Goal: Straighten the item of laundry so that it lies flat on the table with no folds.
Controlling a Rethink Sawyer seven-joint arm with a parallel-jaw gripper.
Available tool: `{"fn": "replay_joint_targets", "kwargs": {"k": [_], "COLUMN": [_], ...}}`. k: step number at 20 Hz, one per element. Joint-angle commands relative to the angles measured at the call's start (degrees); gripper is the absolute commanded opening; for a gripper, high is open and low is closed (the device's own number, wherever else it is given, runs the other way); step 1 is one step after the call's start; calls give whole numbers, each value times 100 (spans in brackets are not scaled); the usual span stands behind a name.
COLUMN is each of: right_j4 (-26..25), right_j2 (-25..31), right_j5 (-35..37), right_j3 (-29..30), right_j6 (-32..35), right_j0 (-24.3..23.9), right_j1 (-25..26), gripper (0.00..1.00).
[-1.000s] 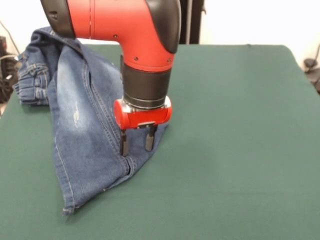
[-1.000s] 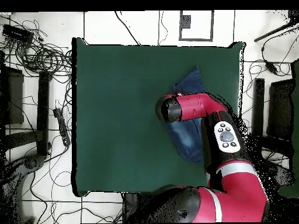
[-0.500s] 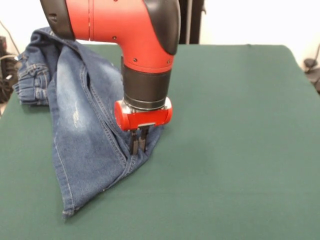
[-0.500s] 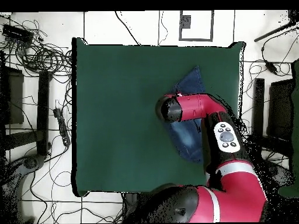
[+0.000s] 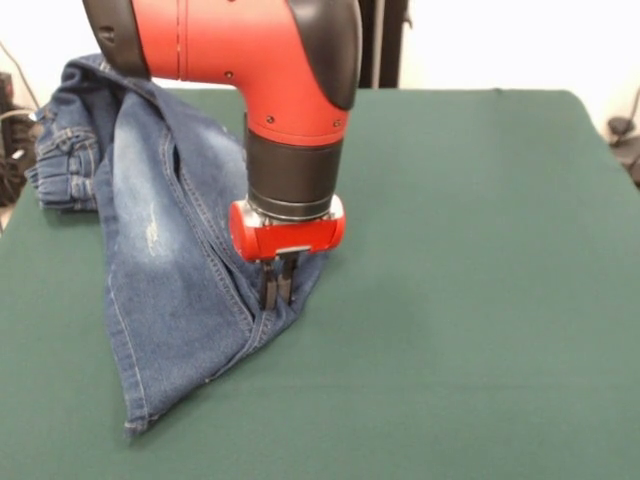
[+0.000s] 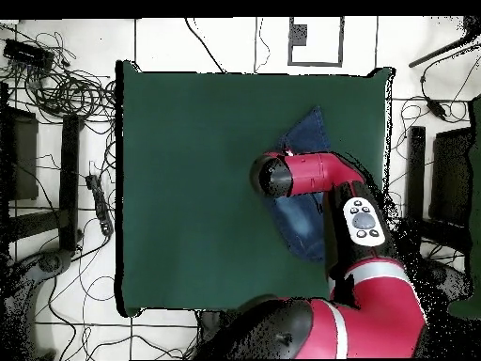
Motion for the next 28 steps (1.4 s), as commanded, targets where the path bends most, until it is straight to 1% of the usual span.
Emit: {"fn": "replay_joint_targets", "kwargs": {"k": [1,6,9,11,17,28], "right_j4": [428,775,928,994,1102,1278], "right_j2": [600,1014,1178,1224,1182,956], "right_j5": [-692,-745,-766,-709,-604,-183], "right_j3": [401,595,679,635,617,54], "right_j6": [920,787,746,700,728,839], "right_j0": [-163,-342,-428,-423,-303,130], "right_j1": [228,63,19,15,-106,-148], "gripper": [0,0,0,0,0,0]}}
